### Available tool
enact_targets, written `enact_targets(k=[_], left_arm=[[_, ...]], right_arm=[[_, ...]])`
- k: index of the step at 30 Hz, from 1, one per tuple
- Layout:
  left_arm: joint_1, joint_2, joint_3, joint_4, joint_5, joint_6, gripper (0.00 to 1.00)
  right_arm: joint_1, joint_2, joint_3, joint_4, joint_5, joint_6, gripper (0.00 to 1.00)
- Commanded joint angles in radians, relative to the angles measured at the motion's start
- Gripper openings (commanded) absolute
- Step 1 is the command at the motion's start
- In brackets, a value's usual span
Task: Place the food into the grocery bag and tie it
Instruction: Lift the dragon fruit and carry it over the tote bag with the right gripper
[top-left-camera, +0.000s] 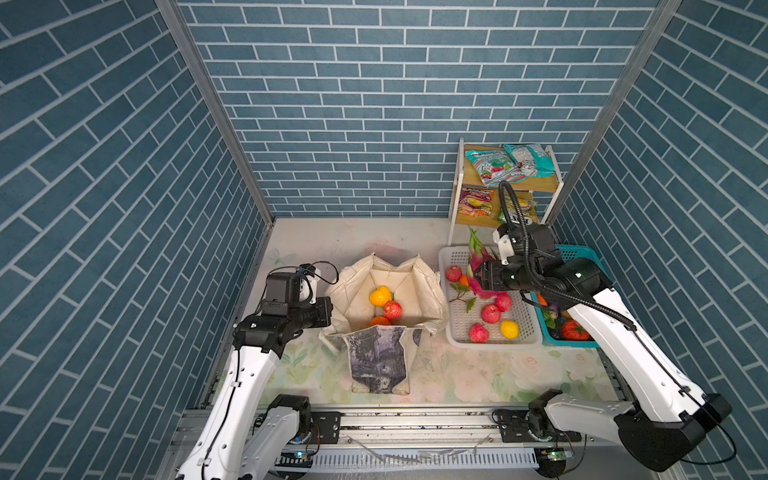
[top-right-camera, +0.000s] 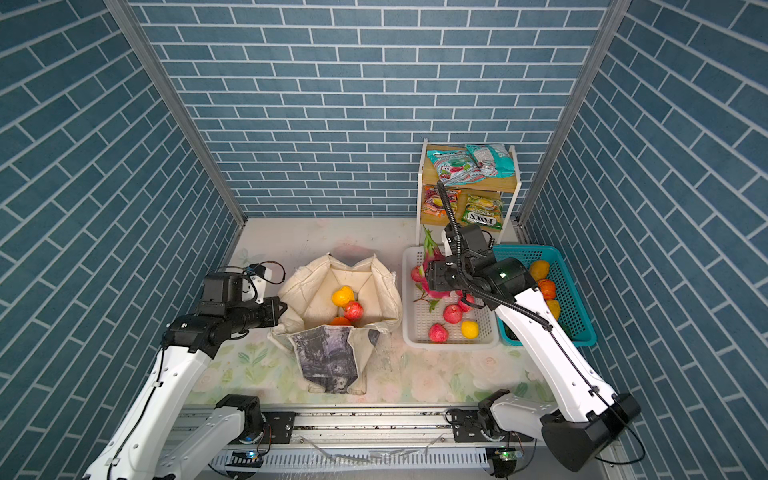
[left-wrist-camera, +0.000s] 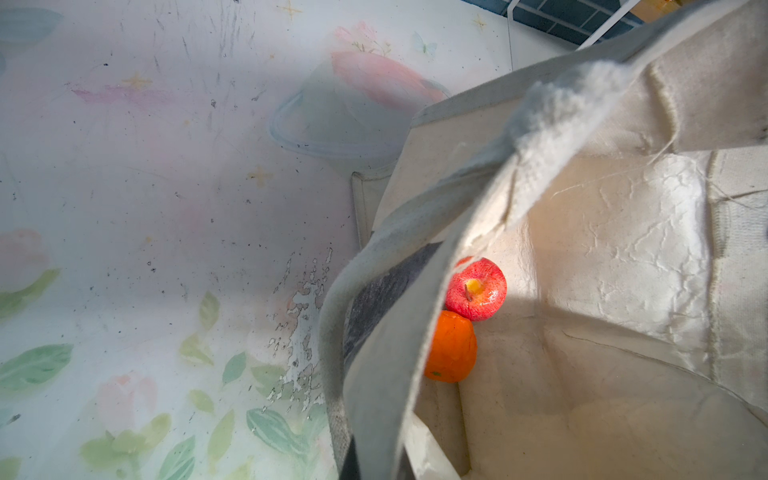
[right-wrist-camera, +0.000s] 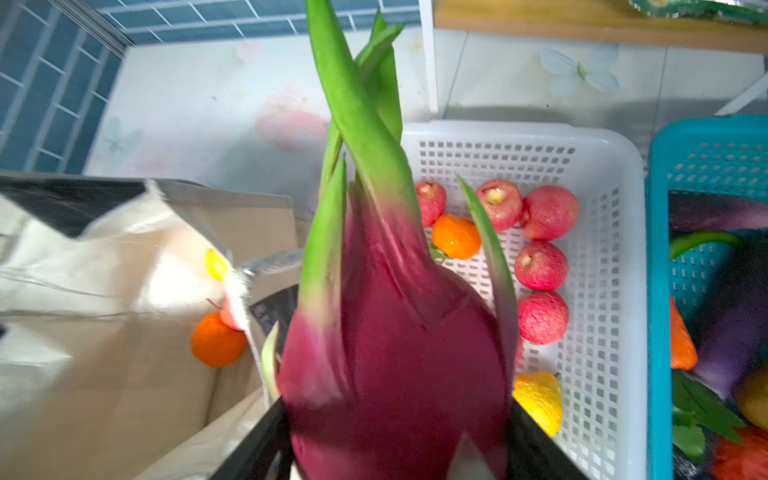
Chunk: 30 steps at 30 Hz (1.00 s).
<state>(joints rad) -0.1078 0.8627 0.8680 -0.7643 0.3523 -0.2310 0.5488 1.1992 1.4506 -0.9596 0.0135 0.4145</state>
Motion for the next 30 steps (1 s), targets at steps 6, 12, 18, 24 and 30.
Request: enact_targets(k=[6,12,18,24,30], left_arm=[[0.007,-0.015,-0.015,0.014,-0.005,0.006,0.0],[0.007,-0.015,-0.015,0.014,-0.005,0.007,0.0],[0.007,-0.017,-0.015,0.014,-0.005,0.007,0.0],[0.007,-0.015,-0.015,0.014,-0.004,0.007,0.0],[0.007,-0.015,-0.014,0.013,-0.005,0.007,0.0]], right_arm=[[0.15,0.023,0.108,0.159,-0.126,0.006,0.55],[0.32,0.163,0.192,0.187,-0.107,-0.059,0.56],[0.406,0.279,0.22,0.196,-0.131,-0.081,0.56],[0.451,0.348,0.224,0.19,-0.159,-0.092,0.56],[0.468,0.397,0.223,0.175,-0.171,-0.094,0.56]])
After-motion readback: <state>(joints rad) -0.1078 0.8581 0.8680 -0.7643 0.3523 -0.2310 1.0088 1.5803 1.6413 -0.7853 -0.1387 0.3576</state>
